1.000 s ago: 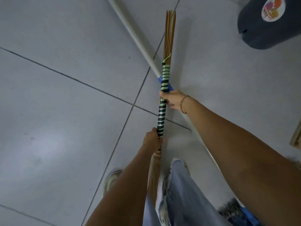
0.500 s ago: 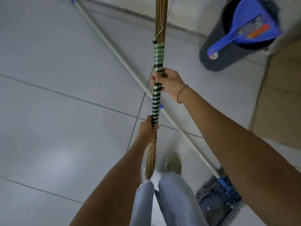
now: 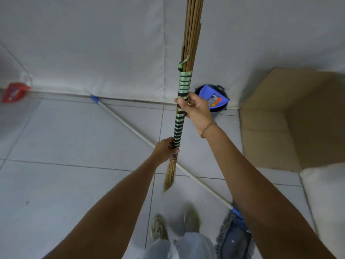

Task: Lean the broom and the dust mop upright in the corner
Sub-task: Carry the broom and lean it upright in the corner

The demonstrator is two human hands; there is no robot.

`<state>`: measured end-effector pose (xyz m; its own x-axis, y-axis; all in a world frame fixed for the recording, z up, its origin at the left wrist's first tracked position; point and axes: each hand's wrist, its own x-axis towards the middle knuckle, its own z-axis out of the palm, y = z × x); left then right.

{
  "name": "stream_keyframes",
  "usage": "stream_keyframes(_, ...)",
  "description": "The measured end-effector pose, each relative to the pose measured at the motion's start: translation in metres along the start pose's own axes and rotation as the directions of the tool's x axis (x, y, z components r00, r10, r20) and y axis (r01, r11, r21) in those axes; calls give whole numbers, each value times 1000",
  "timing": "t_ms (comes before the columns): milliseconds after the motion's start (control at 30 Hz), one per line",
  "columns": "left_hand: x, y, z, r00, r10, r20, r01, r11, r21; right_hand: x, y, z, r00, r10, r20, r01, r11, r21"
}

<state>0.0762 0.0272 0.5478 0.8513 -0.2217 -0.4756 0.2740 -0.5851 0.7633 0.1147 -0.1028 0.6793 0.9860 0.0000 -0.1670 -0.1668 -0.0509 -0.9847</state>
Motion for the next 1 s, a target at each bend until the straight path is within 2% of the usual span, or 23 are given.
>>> stream_keyframes(167,-37,35,23,997,48,55,-54,993,101,-71,-31,-43,993,-51,-105,55,998,35)
stream_keyframes(267,-59,61,52,987,128,95,-149,954,260,-114,-40,-78,984,-57,-172,71,994,77)
stream_keyframes(367,-90,91,99,966,213,146,-247,927,282,-165,-49,-121,970,-66,-235,84,994,67)
stream_keyframes(567,-151,140,185,927,321,196,-351,925,146,-257,-58,-197,951,-103,-292,118,992,34)
stream_keyframes(733,-194,160,247,907,350,233,-359,933,-1,-325,-52,-253,925,-111,-362,129,991,26)
stream_keyframes(933,-189,165,291,904,351,245,-354,935,-33,-344,-39,-297,910,-115,-399,136,990,24)
stream_keyframes(1000,-171,172,302,906,348,242,-362,932,16,-335,-36,-312,910,-113,-400,132,991,19)
